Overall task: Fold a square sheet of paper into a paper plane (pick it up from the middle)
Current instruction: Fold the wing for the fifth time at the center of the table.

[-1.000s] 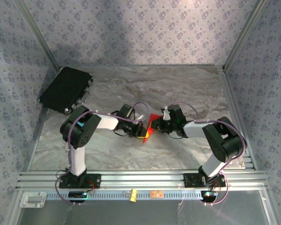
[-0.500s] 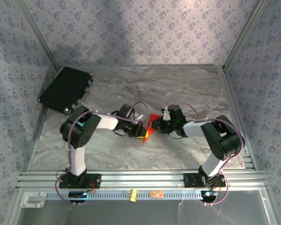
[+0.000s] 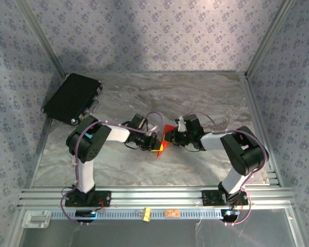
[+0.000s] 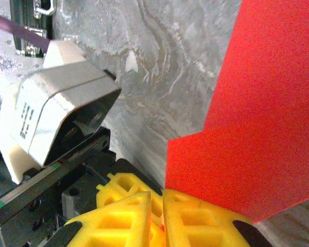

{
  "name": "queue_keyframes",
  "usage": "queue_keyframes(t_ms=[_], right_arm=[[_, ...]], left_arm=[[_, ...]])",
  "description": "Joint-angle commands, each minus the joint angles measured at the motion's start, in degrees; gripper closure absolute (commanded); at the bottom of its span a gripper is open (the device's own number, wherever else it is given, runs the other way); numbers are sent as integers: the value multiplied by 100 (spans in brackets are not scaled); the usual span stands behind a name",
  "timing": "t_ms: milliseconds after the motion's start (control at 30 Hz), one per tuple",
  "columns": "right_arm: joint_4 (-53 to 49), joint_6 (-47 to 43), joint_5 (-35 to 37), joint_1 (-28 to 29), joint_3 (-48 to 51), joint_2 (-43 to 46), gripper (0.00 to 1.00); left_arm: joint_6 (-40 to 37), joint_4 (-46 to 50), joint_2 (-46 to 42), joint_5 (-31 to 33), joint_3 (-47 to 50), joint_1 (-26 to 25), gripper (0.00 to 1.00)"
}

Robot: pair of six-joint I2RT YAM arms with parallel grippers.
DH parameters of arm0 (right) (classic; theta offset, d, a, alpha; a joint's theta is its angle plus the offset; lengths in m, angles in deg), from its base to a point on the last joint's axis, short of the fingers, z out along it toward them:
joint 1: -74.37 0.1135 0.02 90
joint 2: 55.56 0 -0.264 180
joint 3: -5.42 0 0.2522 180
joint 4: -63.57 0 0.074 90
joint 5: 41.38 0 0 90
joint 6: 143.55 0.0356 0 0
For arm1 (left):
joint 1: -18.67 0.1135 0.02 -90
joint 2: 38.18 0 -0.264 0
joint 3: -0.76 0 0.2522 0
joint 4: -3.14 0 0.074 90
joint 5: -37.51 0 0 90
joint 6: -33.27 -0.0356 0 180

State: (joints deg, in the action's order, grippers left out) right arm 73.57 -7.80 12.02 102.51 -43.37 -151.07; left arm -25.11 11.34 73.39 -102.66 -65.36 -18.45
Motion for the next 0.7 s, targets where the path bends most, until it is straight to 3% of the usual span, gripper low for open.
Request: queue_keyframes(t_ms=[0, 233, 667], right_arm=[[-164, -172, -97, 42, -179, -156, 85], [-412, -151, 373, 10, -329, -315, 85], [-405, -111, 555, -54, -364, -579, 85]], left_arm=[[-41, 576, 284, 377, 16, 137, 100], [-59, 670, 295, 386, -19, 142, 100], [-112, 778, 313, 410, -57, 138, 100]])
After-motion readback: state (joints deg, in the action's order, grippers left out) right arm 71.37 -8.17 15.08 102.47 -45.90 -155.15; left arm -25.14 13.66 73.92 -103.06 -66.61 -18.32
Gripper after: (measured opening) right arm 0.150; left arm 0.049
